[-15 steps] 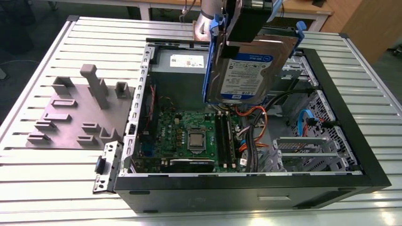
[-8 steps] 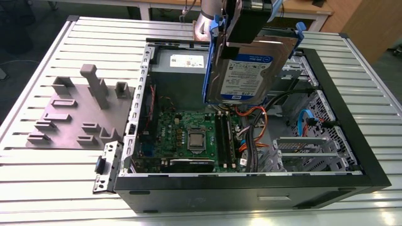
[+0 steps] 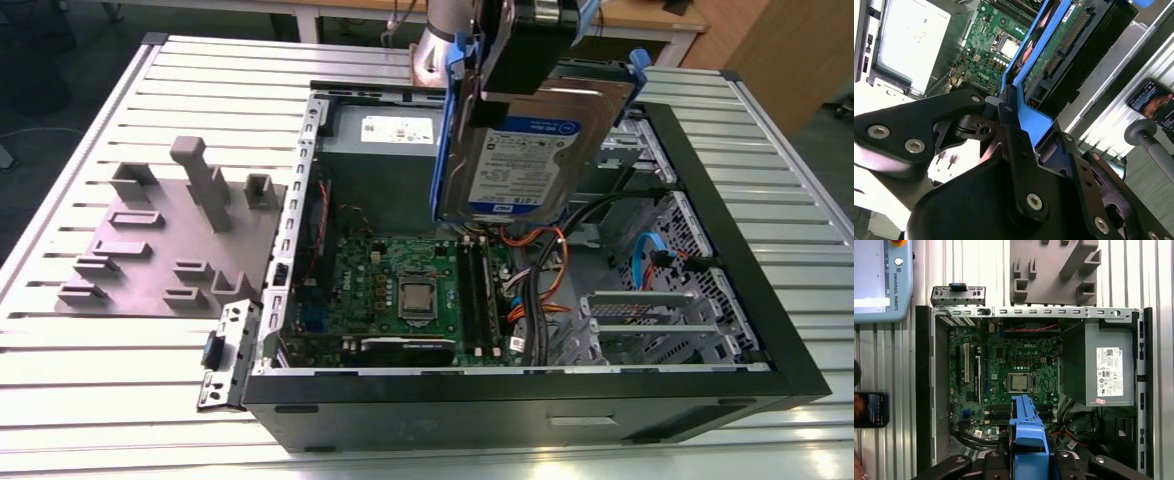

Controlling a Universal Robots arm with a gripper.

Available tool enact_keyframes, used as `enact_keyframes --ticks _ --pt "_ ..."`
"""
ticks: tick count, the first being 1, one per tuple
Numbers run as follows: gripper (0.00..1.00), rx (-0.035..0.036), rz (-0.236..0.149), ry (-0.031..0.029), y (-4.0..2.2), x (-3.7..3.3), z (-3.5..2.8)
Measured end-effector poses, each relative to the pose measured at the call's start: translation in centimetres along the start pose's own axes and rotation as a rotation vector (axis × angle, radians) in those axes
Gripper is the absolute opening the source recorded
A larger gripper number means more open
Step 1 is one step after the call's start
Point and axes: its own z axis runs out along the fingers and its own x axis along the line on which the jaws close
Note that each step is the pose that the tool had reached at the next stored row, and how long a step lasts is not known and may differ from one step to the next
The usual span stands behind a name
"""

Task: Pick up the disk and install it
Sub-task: 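Insert the disk into the insertion slot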

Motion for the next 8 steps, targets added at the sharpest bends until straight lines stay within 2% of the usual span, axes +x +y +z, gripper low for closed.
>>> enact_keyframes --ticks 4,8 --pt "0.36 -0.0001 0.000 0.0002 -0.03 0.89 -0.02" --pt "0.36 -0.0001 0.000 0.0002 -0.10 2.15 -0.03"
